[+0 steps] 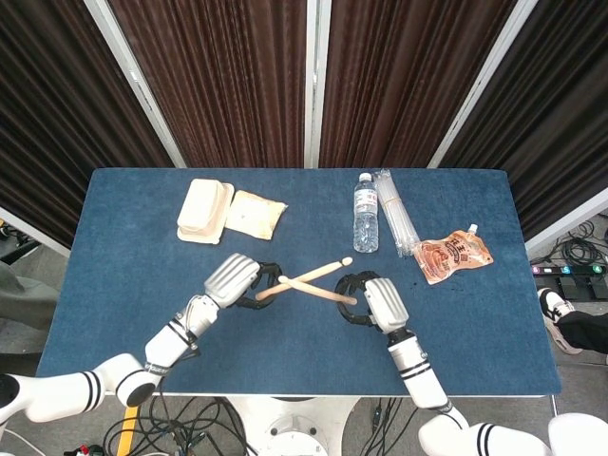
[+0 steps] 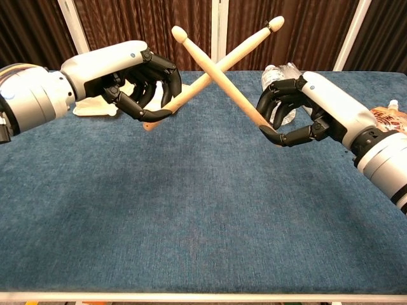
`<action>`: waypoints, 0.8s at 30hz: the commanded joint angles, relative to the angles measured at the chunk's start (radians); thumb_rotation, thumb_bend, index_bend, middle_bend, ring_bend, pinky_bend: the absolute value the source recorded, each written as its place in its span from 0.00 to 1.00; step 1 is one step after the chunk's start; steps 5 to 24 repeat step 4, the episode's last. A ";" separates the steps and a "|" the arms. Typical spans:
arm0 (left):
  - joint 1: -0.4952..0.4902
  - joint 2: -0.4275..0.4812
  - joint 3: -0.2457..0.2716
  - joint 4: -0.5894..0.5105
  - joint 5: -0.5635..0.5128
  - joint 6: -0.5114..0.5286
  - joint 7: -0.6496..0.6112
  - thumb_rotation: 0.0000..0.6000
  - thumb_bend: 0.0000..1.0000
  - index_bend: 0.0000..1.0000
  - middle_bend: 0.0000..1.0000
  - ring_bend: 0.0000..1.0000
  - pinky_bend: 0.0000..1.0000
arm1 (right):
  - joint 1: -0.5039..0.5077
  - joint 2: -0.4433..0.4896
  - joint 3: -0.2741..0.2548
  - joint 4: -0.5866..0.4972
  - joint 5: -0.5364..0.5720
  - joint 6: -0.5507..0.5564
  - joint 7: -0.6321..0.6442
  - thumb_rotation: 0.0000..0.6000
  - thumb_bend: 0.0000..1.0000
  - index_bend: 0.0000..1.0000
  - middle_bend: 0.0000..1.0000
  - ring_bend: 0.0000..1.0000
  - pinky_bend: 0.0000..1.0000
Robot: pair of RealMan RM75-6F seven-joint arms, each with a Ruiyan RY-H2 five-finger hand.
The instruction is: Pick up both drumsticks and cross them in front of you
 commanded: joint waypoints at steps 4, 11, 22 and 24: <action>-0.007 0.001 0.000 0.000 0.000 -0.004 -0.010 1.00 0.54 0.59 0.66 0.68 0.75 | 0.004 -0.013 0.007 0.009 0.005 0.003 0.004 1.00 0.64 0.79 0.67 0.50 0.35; -0.007 0.001 0.000 0.000 0.000 -0.004 -0.010 1.00 0.54 0.59 0.66 0.68 0.75 | 0.004 -0.013 0.007 0.009 0.005 0.003 0.004 1.00 0.64 0.79 0.67 0.50 0.35; -0.007 0.001 0.000 0.000 0.000 -0.004 -0.010 1.00 0.54 0.59 0.66 0.68 0.75 | 0.004 -0.013 0.007 0.009 0.005 0.003 0.004 1.00 0.64 0.79 0.67 0.50 0.35; -0.007 0.001 0.000 0.000 0.000 -0.004 -0.010 1.00 0.54 0.59 0.66 0.68 0.75 | 0.004 -0.013 0.007 0.009 0.005 0.003 0.004 1.00 0.64 0.79 0.67 0.50 0.35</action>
